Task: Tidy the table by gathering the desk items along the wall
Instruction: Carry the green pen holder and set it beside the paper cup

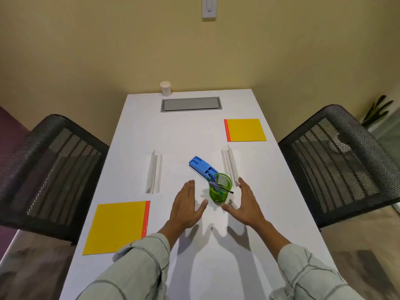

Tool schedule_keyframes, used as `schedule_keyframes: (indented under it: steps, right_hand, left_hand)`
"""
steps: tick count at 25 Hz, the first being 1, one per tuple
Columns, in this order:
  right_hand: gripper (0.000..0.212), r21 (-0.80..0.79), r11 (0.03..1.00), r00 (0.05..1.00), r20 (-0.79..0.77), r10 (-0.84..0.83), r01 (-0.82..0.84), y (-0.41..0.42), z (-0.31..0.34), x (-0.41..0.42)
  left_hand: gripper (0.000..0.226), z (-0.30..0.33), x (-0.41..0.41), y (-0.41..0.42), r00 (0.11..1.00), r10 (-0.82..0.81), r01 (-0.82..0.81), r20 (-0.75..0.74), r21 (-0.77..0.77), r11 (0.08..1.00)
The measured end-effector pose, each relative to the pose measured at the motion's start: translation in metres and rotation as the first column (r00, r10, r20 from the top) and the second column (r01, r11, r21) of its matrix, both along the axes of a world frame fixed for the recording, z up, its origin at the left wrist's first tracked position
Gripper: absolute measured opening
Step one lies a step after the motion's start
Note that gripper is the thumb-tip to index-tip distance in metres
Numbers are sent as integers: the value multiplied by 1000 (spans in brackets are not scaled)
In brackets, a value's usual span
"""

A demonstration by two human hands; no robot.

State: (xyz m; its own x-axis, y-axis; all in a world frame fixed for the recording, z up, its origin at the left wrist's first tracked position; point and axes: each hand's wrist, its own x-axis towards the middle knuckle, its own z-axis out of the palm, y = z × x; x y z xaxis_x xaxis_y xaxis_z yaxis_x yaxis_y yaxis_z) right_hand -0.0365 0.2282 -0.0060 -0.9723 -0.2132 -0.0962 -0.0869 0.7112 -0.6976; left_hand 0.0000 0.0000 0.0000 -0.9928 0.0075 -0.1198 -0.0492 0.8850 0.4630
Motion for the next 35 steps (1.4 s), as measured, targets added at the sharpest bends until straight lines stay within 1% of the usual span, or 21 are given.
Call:
schedule_keyframes:
  steps: [1,2,3,6,9,11,14,17,20,23,28,32,35]
  right_hand:
    - [119,-99,993,996,66,-55,61,2,-6,-4]
    - [121,-163,981,988,127,-84,104,4,-10,-7]
    - [122,-192,973,982,166,-95,127,5,-15,-9]
    - [118,-190,976,970,236,-64,110,7,-31,-20]
    - [109,-229,966,960,274,-51,117,3,-43,-33]
    - [98,-258,959,965,256,-51,119,-2,-49,-40]
    - [81,-314,935,971,217,-99,166,-12,-54,-45]
    - [75,-389,881,952,243,-185,271,-20,-54,-43]
    - [73,-413,850,942,215,-258,327,-20,-50,-34]
    - [70,-407,857,948,172,-267,315,-16,-38,-20]
    - [68,-408,859,951,114,-286,307,-9,-13,16]
    - [65,-461,834,950,82,-301,304,-5,7,56]
    - [60,-507,794,933,65,-353,336,-5,17,89]
  left_hand:
    - [82,-4,-3,3,999,3,-5,42,33,999]
    - [81,-7,-7,6,996,-4,-2,94,60,998]
    - [81,-11,-10,8,990,-14,4,140,70,998]
    - [83,-16,-22,17,960,-24,-33,280,197,980]
    - [80,-19,-39,25,937,-9,-106,350,307,946]
    - [77,-19,-47,30,932,-14,-127,361,365,922]
    - [74,-18,-55,37,941,-13,-171,339,507,845]
    - [79,-20,-56,40,925,4,-241,381,576,781]
    - [81,-19,-51,40,904,2,-281,428,591,756]
    - [79,-14,-41,37,909,17,-297,416,620,727]
    - [71,-3,-15,28,932,-24,-265,362,726,635]
    - [51,6,11,27,950,-94,-195,298,800,568]
    - [59,8,31,30,965,-138,-113,222,831,544]
